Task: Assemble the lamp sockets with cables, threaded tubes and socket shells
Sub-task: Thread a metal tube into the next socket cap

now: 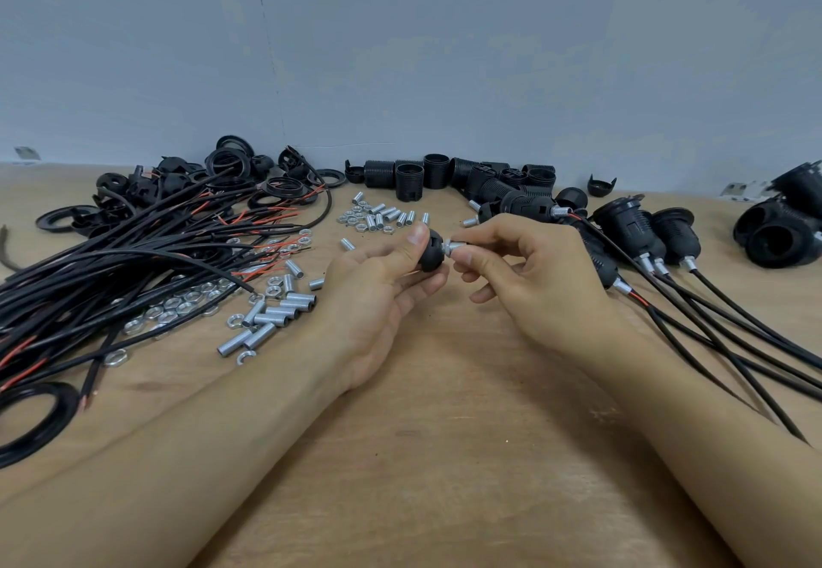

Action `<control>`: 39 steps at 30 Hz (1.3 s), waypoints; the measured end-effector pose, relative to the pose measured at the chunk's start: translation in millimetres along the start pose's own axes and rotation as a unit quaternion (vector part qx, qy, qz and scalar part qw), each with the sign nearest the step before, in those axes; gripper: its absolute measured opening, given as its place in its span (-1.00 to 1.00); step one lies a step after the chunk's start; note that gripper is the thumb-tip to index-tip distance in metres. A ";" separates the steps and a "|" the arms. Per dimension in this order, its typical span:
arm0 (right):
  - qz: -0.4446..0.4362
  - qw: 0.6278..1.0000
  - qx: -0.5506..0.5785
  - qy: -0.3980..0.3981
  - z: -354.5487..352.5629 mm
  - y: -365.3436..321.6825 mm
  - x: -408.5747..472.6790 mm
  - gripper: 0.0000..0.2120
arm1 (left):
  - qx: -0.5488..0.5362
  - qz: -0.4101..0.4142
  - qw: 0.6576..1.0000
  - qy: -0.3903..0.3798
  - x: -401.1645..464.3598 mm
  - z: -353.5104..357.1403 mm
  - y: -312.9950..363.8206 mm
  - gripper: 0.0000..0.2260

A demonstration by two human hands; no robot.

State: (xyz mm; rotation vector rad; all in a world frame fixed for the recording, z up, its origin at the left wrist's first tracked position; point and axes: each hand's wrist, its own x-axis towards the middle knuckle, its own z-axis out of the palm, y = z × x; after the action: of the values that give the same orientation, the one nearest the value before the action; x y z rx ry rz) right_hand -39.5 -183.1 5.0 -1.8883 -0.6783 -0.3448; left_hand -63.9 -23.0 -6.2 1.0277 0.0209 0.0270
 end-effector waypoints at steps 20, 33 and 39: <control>0.038 0.999 -0.004 -0.013 -0.4 -0.7 -0.5 -0.74 | -0.001 0.023 0.999 -0.025 -1.4 0.8 1.8 -0.62; 0.018 1.000 -0.014 0.006 -2.5 0.1 0.4 -0.90 | 0.005 0.027 0.999 -0.023 -3.1 1.2 2.5 -0.64; 0.056 0.998 0.008 -0.015 0.5 -1.0 -0.7 -0.61 | 0.023 0.037 0.999 -0.028 -5.7 3.3 1.6 -0.63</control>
State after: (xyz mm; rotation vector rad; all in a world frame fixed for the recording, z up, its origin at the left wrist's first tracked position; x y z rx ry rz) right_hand -40.7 -182.5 5.1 -1.9098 -0.5905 -0.2390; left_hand -69.6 -25.2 -3.1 1.0751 -0.0679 0.0649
